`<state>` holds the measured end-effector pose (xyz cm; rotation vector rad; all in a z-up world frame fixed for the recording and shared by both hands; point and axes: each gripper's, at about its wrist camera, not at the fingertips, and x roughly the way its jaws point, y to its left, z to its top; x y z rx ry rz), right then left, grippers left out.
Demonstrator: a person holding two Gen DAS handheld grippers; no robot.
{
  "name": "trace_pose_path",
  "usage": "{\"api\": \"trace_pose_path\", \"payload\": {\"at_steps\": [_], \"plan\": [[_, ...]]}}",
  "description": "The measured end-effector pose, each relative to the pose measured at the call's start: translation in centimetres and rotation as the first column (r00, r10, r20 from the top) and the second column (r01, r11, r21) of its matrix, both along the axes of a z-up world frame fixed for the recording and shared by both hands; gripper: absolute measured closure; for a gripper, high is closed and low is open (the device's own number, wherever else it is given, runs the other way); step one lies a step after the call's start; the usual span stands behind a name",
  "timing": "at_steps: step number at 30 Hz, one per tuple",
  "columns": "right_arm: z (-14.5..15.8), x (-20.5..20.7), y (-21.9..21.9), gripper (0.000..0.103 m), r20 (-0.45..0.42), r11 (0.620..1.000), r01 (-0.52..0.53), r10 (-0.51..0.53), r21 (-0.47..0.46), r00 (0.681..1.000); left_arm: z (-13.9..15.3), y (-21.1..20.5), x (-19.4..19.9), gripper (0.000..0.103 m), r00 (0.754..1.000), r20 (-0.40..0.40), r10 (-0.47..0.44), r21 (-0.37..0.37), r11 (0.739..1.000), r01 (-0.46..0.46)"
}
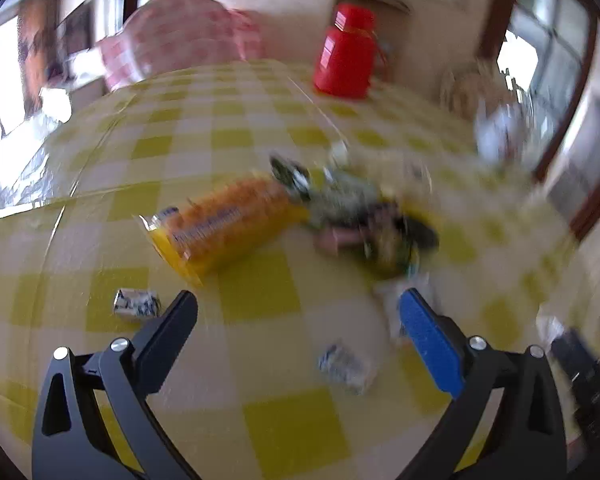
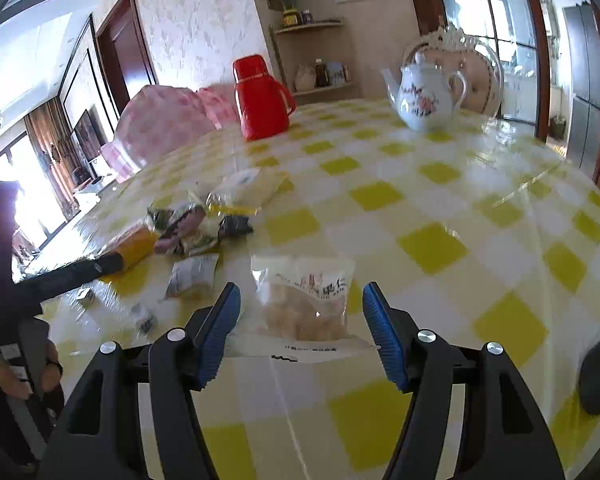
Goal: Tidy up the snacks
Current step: 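Grasp the small white packet with the left tool while the right tool grasps the clear pastry bag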
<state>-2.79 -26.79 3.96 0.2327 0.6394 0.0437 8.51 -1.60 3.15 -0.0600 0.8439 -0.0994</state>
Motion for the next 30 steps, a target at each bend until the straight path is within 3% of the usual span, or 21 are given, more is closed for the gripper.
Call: {"api": "trace_pose_path", "payload": {"at_steps": [4,6,9,12,19,22,24,26,27,30], "plan": [[0.1,-0.2,-0.1,0.040,-0.002,1.000,-0.018,0.018,0.020,1.000,-2.2,-1.3,0.0,0.002,0.998,-0.058,-0.024,0.064,0.998,0.027],[0.0,-0.2,-0.2,0.040,-0.006,1.000,-0.020,0.020,0.017,1.000,-3.1,-1.8,0.2,0.014,0.994,-0.092,-0.055,0.090,0.994,0.063],[-0.1,-0.2,-0.4,0.040,-0.017,0.999,-0.028,0.029,0.031,0.999,-3.5,-2.3,-0.1,0.015,0.989,-0.104,-0.103,0.093,0.989,0.112],[0.0,-0.2,-0.5,0.040,-0.019,0.998,-0.034,0.035,0.048,0.999,-3.8,-3.7,-0.9,0.015,0.976,-0.085,-0.202,0.193,0.958,0.215],[0.1,-0.3,-0.2,0.040,-0.028,0.996,-0.065,0.067,0.056,0.997,-3.9,-3.1,-1.4,0.018,0.944,-0.093,-0.316,0.172,0.929,0.328],[-0.1,-0.3,-0.1,0.040,-0.035,0.996,-0.070,0.072,0.062,0.997,-3.8,-3.5,-1.8,0.030,0.924,-0.076,-0.374,0.172,0.908,0.381],[-0.2,-0.3,-0.2,0.040,-0.041,0.995,-0.070,0.073,0.072,0.997,-3.8,-4.4,-1.8,0.031,0.913,-0.059,-0.403,0.222,0.887,0.406],[-0.5,-0.4,-0.4,0.040,-0.053,0.994,-0.067,0.072,0.088,0.996,-3.7,-5.8,-2.2,0.034,0.880,-0.040,-0.473,0.303,0.833,0.462],[-0.5,-0.4,-0.4,0.040,-0.057,0.994,-0.065,0.070,0.092,0.996,-3.7,-6.0,-2.1,0.039,0.871,-0.038,-0.490,0.311,0.822,0.477],[-0.7,-0.6,-0.6,0.040,-0.063,0.994,-0.058,0.064,0.091,0.996,-3.7,-5.4,-2.0,0.051,0.844,-0.061,-0.532,0.232,0.815,0.531]]}}
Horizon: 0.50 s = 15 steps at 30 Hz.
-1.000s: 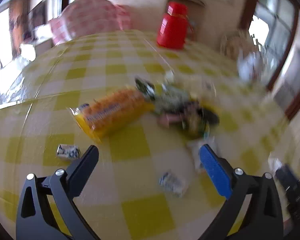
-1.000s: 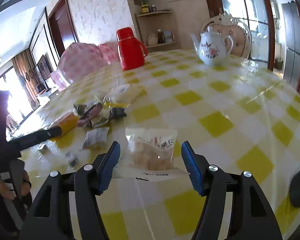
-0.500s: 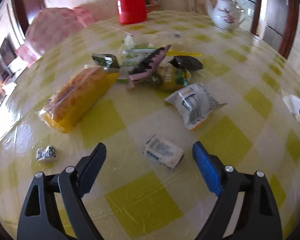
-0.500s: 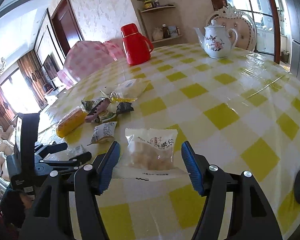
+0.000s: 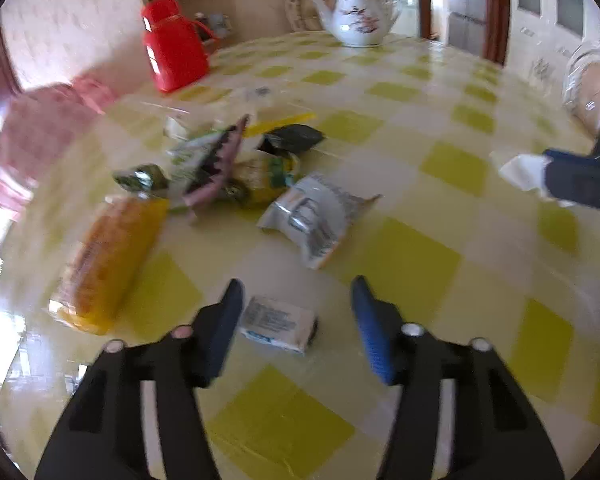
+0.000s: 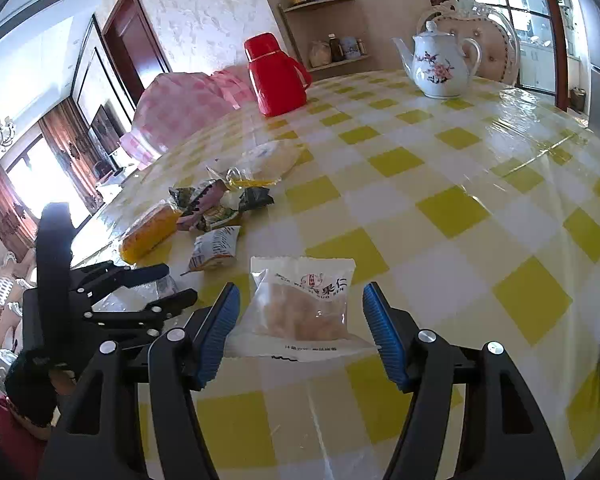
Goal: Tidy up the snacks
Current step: 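Grasp the small white packet with the left tool while the right tool grasps the clear pastry bag, then carry the white packet and pastry bag over the cardboard box with both tools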
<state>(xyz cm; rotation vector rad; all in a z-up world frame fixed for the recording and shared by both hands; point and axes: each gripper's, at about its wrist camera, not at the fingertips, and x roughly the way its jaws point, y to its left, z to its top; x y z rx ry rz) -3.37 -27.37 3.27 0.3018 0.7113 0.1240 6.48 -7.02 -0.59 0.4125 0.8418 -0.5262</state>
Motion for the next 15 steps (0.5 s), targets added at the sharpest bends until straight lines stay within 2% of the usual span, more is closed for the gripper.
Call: {"api": "trace_pose_path", "payload": {"at_steps": [4,6,11,15], "plan": [[-0.1,-0.2,0.0,0.040,-0.001,1.000,0.000,0.000,0.003,1.000,-0.1,1.4,0.4,0.056,0.996,-0.075,-0.042,-0.089,0.995,0.035],[-0.1,-0.2,-0.1,0.040,-0.002,1.000,-0.003,0.003,0.002,1.000,-0.1,1.5,0.2,0.065,0.996,-0.073,-0.045,-0.086,0.996,0.039],[-0.3,-0.6,0.2,0.040,0.001,1.000,-0.018,0.018,-0.013,1.000,0.0,0.8,-0.5,0.066,0.996,-0.073,-0.055,-0.086,0.995,0.049],[-0.4,-0.9,0.0,0.040,0.009,1.000,-0.025,0.025,-0.006,1.000,0.1,0.3,-0.8,0.066,0.998,-0.060,-0.027,-0.092,0.995,0.021]]}}
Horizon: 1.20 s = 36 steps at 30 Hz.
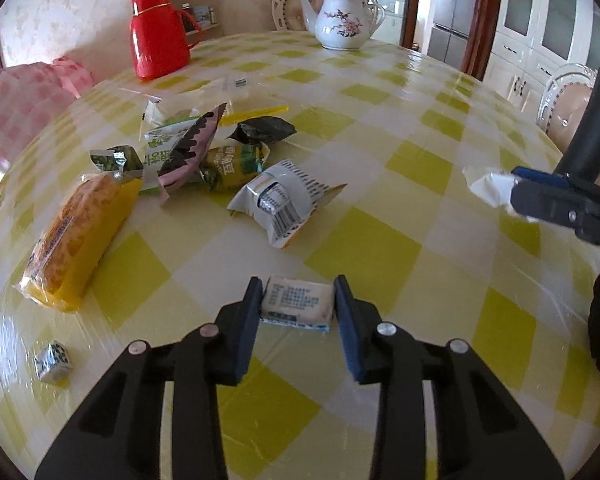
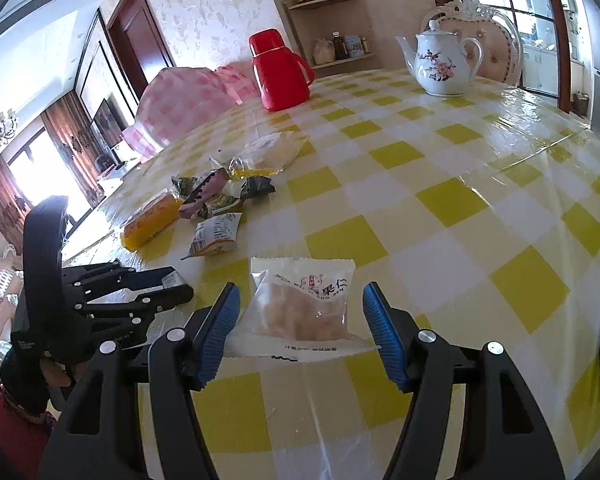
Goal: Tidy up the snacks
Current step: 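Carry the white packet and pastry bag over the cardboard box with both tools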
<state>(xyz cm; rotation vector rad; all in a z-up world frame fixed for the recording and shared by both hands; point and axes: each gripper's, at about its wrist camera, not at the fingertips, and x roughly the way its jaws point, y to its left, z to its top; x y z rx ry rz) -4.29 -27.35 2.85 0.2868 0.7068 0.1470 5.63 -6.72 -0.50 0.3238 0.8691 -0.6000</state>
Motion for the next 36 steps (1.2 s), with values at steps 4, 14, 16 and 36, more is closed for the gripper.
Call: {"api": "trace_pose_path", "payload": {"at_steps": [4,14,16,36], "plan": [[0.4,-0.3,-0.2,0.040,0.028,1.000,-0.001,0.000,0.014,1.000,1.5,-0.6,-0.9,0.066,0.996,0.078,0.052,-0.038,0.998,-0.049],[0.8,-0.8,0.0,0.040,0.050,0.996,-0.031,0.027,0.085,0.998,4.2,1.0,-4.2,0.066,0.944,0.175,0.278,-0.152,0.955,-0.253],[1.0,-1.3,0.2,0.040,0.060,0.994,-0.039,0.033,0.099,0.998,4.6,1.6,-5.0,0.066,0.930,0.169,0.325,-0.175,0.939,-0.297],[2.5,-8.9,7.2,0.040,0.115,0.965,-0.214,0.198,0.151,0.973,5.2,6.8,-15.7,0.066,0.872,0.129,0.473,-0.136,0.879,-0.457]]}}
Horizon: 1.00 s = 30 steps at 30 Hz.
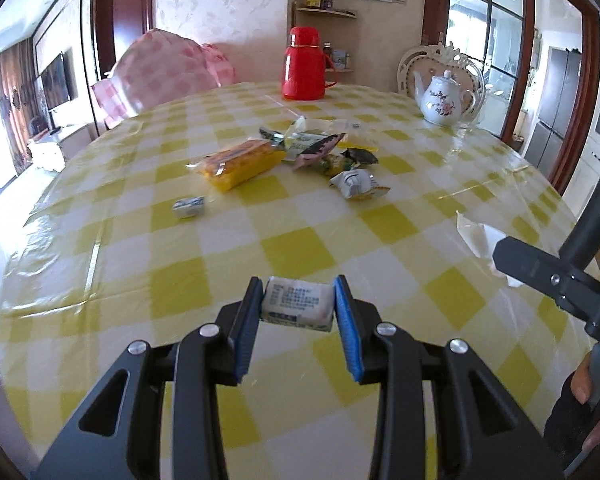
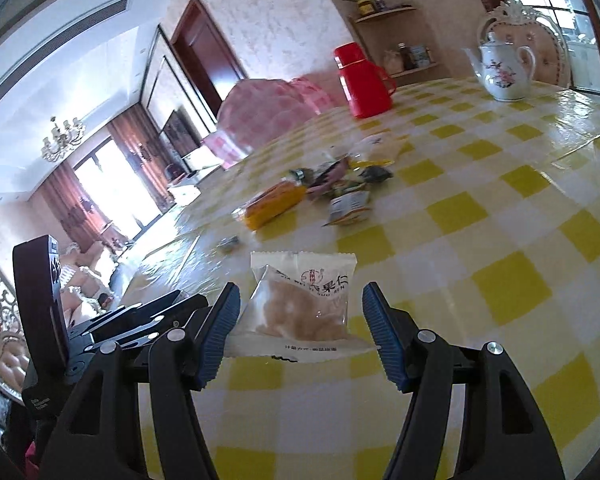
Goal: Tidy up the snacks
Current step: 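Carry the white packet and pastry bag over the cardboard box with both tools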
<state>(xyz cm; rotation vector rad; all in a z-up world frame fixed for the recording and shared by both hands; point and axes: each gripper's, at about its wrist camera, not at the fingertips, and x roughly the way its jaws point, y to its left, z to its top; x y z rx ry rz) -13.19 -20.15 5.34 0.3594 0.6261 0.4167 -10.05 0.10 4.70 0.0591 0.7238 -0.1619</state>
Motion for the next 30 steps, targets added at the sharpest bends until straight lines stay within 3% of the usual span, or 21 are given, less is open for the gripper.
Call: {"api": "trace_pose_path", "payload": {"at_steps": [11,30], "plan": [[1.0,-3.5,6.8,0.040,0.012,0.992,-0.119,0.120,-0.029,0.993,1.0,5.4,-6.0,0.066,0.998,0.021,0.066,0.035,0.997,-0.067],[2.8,-8.3,20.1,0.040,0.033,0.928,-0.342,0.350,-0.146,0.936,2.0,18.0,-14.3,0.066,0.970,0.075,0.230,-0.026,0.973,-0.229]]}}
